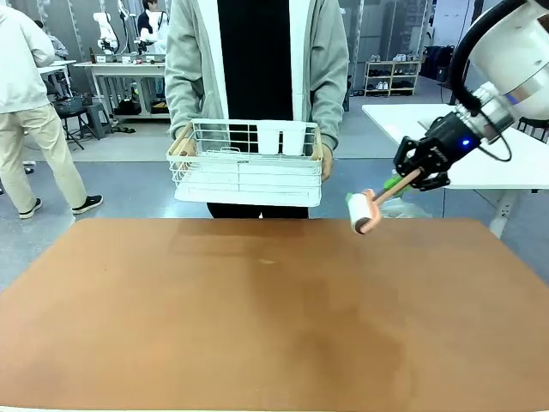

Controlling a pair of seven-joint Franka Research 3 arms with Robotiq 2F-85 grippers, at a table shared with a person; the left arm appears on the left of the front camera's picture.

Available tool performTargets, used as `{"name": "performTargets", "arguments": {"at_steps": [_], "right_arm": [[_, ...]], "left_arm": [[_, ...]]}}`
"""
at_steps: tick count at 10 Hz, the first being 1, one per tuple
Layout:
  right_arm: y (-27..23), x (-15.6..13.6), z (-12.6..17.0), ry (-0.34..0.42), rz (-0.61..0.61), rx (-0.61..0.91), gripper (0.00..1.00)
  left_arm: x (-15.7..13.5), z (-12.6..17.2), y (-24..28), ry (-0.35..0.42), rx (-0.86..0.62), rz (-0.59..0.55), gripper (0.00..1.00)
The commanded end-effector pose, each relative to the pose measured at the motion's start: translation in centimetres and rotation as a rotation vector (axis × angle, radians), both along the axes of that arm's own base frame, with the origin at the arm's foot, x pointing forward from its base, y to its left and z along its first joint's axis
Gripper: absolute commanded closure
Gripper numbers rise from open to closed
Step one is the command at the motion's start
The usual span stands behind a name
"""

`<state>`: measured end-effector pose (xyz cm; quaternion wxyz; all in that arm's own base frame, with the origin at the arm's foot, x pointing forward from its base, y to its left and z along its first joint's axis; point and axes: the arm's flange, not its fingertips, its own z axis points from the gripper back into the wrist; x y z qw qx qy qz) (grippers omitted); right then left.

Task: Clean the table.
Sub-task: Clean the table with the Lint Roller when the human lifts the Dish drying rack.

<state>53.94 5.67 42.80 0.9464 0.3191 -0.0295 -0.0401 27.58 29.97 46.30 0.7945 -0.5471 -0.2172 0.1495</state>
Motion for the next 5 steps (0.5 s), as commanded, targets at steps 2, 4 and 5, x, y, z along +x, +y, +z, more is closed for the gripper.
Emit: {"name": "performTargets", "arguments": {"at_steps": [2, 4, 5], "right_arm": [[-1.9, -2.6, 2.4, 0.059, -0.069, -0.158, 0.79], [-4.0, -5.3, 4.1, 0.076, -0.078, -0.271, 0.79], [-5.5, -6.9, 4.9, 0.048, -0.068, -0.324, 0.79]], "left_arm": [[-0.3, 0.2, 0.0, -0.03, -0.012, -0.005, 0.0], [-0.3, 0.2, 0.0, -0.03, -0.012, -0.005, 0.0], [-0.3, 0.2, 0.0, -0.03, -0.012, -0.005, 0.0]]}}
